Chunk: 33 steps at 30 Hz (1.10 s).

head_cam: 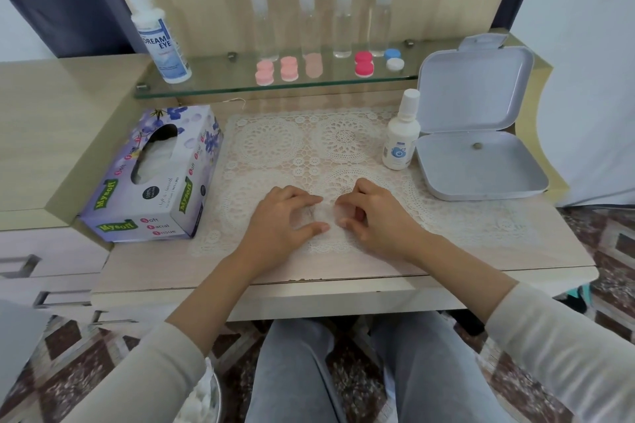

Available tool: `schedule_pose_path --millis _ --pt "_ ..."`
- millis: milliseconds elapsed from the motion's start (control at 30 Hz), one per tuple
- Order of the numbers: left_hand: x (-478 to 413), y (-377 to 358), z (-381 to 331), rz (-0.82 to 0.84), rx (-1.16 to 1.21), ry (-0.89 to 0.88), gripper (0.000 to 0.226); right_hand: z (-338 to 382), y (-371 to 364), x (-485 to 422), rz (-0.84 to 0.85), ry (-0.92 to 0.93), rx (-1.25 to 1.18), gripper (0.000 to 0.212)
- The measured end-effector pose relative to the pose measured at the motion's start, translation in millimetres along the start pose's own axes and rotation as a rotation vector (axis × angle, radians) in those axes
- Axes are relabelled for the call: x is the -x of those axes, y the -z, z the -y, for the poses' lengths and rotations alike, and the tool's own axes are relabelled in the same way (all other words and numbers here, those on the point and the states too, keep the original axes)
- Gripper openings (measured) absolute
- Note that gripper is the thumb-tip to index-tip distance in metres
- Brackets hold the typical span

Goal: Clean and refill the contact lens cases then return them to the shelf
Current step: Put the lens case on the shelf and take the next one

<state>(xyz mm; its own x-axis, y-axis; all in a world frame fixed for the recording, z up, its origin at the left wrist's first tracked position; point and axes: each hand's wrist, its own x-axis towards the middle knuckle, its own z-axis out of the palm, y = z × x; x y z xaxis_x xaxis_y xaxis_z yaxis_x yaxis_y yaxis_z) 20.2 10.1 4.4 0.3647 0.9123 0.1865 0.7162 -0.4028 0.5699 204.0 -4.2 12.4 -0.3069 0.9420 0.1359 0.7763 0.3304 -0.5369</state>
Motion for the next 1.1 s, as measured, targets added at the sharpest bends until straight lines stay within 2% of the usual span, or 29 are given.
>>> schedule_pose_path --millis 133,200,333,467,600,700,867,1000,1100 --pt "-2 -9 -4 -0.082 0.09 -0.002 0.041 4 6 -5 0.023 -0.022 -0.013 0.031" --pt "-1 -10 -2 -0.094 0.121 0.009 0.04 5 10 -9 0.028 -0.057 -0.011 0.034" --pt "-1 -9 -2 -0.103 0.138 0.01 0.04 10 13 -16 0.041 -0.11 0.018 0.017" --pt "0 -10 -3 -0.116 0.125 -0.013 0.037 12 13 -18 0.096 -0.059 0.108 0.012" --pt "1 -11 -3 -0.126 0.121 -0.026 0.035 12 18 -16 0.137 0.041 0.15 0.014" --pt "1 -11 -1 -0.134 0.119 -0.028 0.029 12 21 -12 0.178 0.108 0.107 0.03" --pt "1 -11 -2 -0.137 0.131 -0.023 0.03 11 23 -10 0.14 -0.001 0.097 0.036" --pt "1 -11 -2 -0.134 0.136 -0.011 0.031 13 18 -15 0.126 -0.041 0.189 0.014" --pt "1 -12 -1 -0.137 0.139 -0.004 0.03 15 21 -17 0.172 0.001 0.17 0.025"
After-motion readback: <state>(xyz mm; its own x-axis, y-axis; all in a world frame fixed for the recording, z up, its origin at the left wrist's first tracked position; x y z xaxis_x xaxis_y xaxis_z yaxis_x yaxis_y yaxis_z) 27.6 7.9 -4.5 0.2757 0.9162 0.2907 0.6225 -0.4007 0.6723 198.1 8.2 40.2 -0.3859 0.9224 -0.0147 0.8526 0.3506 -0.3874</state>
